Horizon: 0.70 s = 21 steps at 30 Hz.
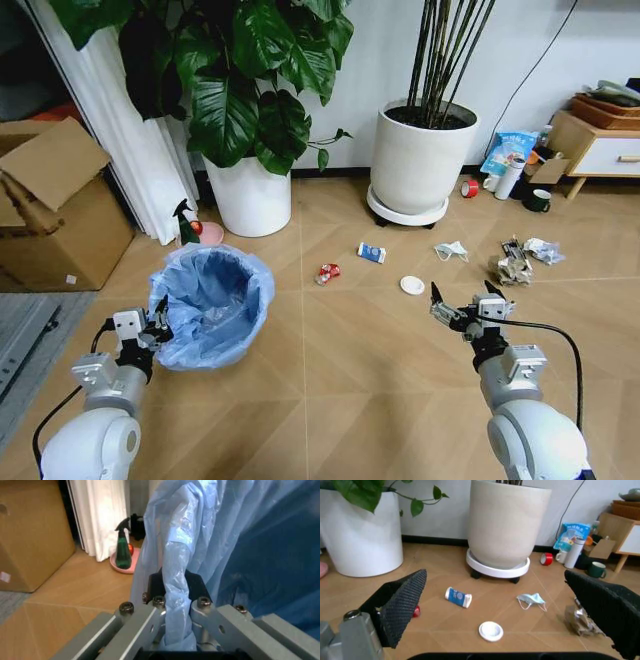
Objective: Pick up the trash bin and place the garbage on the floor into it.
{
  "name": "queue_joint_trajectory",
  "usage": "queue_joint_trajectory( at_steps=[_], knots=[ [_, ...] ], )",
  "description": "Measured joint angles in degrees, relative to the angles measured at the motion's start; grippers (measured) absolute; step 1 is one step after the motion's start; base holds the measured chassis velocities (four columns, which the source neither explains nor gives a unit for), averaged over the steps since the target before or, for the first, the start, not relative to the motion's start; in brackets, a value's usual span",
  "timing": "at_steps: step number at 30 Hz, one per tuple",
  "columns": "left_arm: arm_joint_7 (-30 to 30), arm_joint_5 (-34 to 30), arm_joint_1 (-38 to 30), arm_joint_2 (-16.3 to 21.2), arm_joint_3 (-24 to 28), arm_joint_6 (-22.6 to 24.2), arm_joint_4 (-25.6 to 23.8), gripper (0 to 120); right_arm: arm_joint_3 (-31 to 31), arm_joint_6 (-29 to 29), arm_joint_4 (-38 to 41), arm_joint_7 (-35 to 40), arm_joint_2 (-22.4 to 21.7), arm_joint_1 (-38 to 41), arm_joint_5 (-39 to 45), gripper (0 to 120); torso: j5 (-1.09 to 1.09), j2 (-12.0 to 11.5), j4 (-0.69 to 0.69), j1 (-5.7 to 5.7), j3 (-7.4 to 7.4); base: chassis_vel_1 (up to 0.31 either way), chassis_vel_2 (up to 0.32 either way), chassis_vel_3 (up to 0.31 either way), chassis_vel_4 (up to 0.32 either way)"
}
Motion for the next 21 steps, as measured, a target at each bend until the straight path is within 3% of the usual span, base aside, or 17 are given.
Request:
queue_joint_trajectory(
  at_steps=[21],
  knots=[
    [0.3,-0.1,0.1,-0.4,-0.3,-0.3,1.0,0,-0.4,0.2,-0.9,-0.1,0.2,0.2,-0.3,100,-0.02,0.0,0.01,0.01,0.00,-0.184,0.235,0.183,-0.231]
  ],
)
